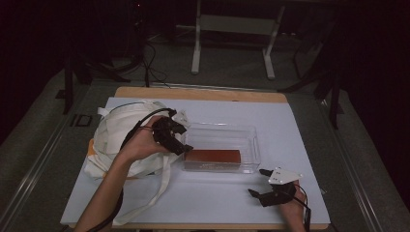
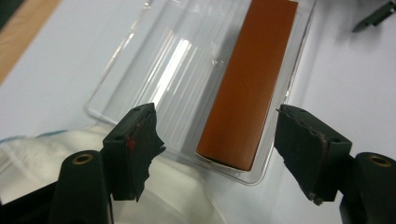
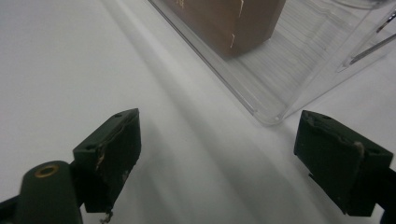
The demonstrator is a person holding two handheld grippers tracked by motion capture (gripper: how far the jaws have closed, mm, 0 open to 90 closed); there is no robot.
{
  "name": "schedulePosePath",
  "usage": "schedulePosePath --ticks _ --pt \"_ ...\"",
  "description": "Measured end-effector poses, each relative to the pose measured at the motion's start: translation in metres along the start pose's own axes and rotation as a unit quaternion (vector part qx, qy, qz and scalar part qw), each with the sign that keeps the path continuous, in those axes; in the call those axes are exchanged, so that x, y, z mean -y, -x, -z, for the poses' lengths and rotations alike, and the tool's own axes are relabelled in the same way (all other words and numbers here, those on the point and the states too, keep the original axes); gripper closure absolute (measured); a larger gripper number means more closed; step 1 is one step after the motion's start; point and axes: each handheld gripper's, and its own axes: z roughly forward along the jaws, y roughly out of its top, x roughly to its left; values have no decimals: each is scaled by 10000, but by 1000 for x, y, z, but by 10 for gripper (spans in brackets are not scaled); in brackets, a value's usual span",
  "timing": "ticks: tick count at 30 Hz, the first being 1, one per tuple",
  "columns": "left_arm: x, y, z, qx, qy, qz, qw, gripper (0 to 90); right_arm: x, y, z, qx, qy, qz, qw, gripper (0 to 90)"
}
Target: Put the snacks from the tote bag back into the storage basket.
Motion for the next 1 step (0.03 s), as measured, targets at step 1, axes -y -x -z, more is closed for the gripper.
schedulePosePath --ticks 1 --pt "3 3 2 -99 83 72 9999 304 0 0 0 -10 -11 -3 10000 148"
